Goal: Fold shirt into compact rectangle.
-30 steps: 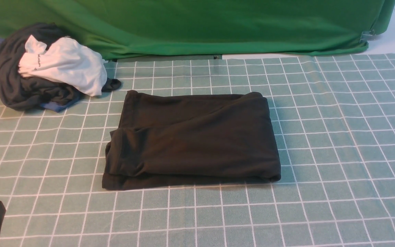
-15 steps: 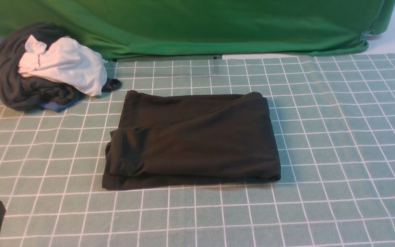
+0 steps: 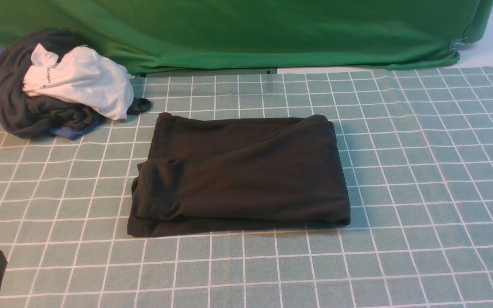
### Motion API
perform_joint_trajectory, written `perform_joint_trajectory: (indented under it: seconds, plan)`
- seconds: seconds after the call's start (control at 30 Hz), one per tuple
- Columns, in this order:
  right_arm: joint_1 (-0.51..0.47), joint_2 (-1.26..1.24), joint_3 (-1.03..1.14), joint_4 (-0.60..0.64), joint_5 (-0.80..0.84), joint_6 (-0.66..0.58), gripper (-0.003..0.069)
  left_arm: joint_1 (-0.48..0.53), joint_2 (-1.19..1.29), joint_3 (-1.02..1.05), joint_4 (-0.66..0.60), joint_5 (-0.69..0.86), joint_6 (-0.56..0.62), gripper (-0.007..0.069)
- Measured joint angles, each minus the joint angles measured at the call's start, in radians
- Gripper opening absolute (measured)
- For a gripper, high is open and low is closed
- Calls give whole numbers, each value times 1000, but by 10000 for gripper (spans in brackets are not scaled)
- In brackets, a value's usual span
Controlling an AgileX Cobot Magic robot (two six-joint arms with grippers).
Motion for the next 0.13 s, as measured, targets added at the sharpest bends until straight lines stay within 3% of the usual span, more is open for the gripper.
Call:
perform_joint_trajectory:
  seconds: [0.13]
  plan:
    - [0, 0, 0, 0, 0, 0, 245, 0, 0, 0, 0, 0, 0, 19]
